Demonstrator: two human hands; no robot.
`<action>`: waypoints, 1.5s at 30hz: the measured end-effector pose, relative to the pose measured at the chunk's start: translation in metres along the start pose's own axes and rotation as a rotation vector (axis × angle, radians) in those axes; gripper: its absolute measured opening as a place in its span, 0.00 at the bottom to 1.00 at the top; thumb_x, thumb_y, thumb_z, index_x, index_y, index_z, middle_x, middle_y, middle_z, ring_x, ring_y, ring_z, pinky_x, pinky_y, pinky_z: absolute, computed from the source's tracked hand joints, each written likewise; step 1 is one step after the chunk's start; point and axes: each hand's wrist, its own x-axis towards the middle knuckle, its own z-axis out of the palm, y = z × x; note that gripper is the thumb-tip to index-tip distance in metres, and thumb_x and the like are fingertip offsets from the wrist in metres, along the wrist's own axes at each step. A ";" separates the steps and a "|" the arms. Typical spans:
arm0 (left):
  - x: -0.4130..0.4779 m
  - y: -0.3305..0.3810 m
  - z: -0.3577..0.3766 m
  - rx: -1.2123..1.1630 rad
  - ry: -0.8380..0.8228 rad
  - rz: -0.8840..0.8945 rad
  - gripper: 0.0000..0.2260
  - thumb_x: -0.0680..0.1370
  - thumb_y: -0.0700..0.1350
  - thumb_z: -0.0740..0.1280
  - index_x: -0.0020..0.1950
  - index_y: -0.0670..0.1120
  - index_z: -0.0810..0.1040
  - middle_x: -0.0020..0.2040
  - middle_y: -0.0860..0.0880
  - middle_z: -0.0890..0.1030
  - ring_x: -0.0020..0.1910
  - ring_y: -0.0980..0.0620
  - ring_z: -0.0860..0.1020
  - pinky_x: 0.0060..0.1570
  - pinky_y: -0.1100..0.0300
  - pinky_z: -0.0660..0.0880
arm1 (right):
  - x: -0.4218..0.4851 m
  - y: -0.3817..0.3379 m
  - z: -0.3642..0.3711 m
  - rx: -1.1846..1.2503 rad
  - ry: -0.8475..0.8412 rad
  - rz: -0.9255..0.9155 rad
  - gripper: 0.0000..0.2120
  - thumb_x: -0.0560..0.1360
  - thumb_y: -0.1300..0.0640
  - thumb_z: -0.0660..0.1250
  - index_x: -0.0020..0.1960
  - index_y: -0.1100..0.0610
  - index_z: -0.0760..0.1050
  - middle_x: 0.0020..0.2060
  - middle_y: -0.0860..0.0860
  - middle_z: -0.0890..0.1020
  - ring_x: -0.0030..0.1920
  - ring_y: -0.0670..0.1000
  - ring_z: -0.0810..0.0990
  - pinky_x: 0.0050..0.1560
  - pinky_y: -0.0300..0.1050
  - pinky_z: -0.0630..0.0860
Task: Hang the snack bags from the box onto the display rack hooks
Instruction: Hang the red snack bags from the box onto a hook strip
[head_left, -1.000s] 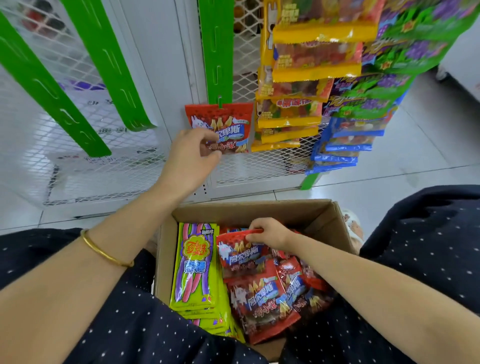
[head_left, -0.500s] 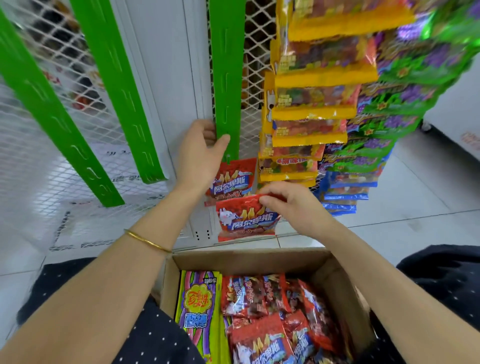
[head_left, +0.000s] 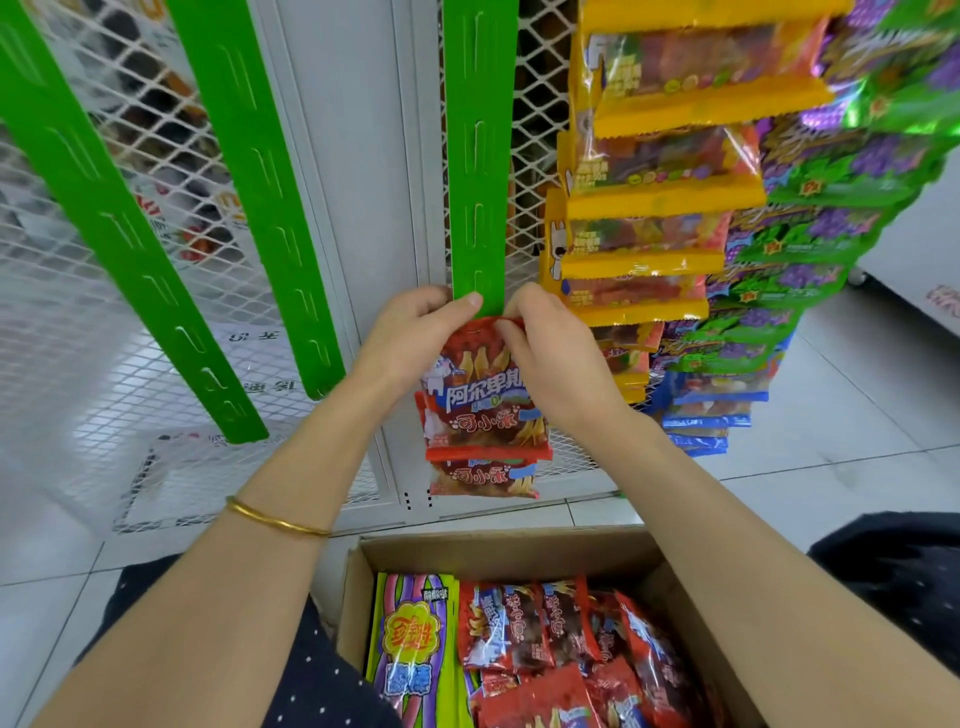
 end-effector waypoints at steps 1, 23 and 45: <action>0.001 -0.001 -0.001 0.000 -0.002 -0.002 0.14 0.78 0.48 0.65 0.32 0.48 0.72 0.22 0.58 0.76 0.23 0.65 0.74 0.25 0.73 0.67 | 0.001 0.000 0.001 -0.011 0.001 -0.006 0.06 0.79 0.58 0.59 0.47 0.60 0.67 0.41 0.53 0.72 0.41 0.57 0.73 0.39 0.53 0.70; -0.011 -0.018 -0.005 0.381 -0.030 0.053 0.06 0.78 0.44 0.65 0.41 0.47 0.75 0.37 0.55 0.75 0.37 0.59 0.74 0.35 0.75 0.67 | -0.024 0.017 0.015 -0.032 -0.027 0.104 0.12 0.78 0.58 0.63 0.59 0.60 0.67 0.55 0.56 0.74 0.50 0.57 0.77 0.44 0.55 0.76; -0.084 -0.077 0.043 0.607 -0.194 0.138 0.11 0.77 0.44 0.65 0.59 0.47 0.74 0.54 0.53 0.67 0.53 0.56 0.70 0.53 0.60 0.71 | -0.249 0.129 0.132 -0.336 -1.160 0.242 0.15 0.74 0.50 0.66 0.58 0.56 0.73 0.55 0.54 0.79 0.59 0.56 0.69 0.56 0.52 0.73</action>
